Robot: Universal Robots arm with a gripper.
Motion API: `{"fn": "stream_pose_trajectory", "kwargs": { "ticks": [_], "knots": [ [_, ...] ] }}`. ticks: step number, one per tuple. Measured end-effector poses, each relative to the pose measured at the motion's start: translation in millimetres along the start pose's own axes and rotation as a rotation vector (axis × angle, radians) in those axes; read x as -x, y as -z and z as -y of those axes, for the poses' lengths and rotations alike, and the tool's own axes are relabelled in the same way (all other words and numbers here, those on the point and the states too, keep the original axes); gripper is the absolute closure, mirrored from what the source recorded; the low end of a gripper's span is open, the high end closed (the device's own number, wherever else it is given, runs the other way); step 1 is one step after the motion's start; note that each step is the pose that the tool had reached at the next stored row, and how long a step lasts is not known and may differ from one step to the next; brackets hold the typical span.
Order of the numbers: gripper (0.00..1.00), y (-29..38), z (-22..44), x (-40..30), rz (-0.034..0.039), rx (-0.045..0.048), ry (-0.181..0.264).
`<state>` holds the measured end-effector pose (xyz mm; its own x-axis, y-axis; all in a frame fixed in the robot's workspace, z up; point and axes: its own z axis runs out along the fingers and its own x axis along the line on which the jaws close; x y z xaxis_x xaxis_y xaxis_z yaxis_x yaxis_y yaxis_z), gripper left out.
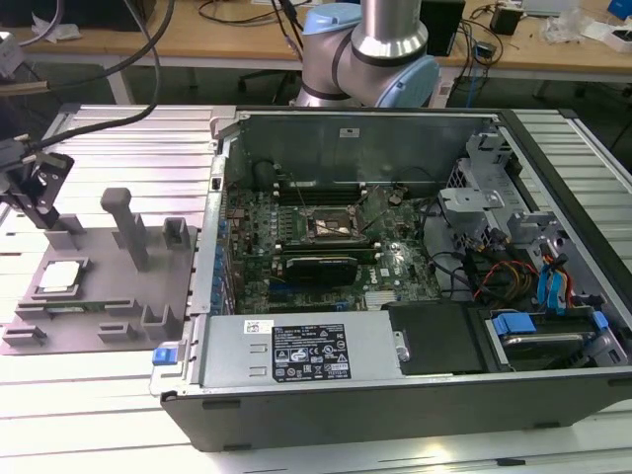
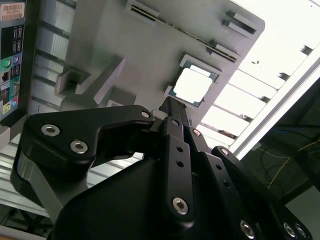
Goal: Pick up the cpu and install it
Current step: 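Pick up the cpu and move it towards the insertion slot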
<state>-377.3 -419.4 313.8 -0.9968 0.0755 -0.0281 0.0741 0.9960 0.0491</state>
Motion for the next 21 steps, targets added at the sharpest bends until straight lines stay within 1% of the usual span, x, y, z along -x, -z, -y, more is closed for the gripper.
{"fn": "stream_pose_trajectory", "kwargs": {
  "ticks": [4, 6, 9, 11, 21],
  "knots": [
    [0.89, -5.1, 0.7, -1.9, 0.0001, 0.0001, 0.0],
    [0.89, -10.9, 1.5, -4.1, 0.0001, 0.0001, 0.0],
    [0.89, -16.6, 2.4, -7.6, -0.0001, -0.0001, 0.0],
    [0.89, -22.6, 3.1, -11.7, 0.0001, 0.0, 0.0],
    [0.89, -42.7, 5.2, -23.8, 0.0, 0.0001, 0.0]
  ]
}}
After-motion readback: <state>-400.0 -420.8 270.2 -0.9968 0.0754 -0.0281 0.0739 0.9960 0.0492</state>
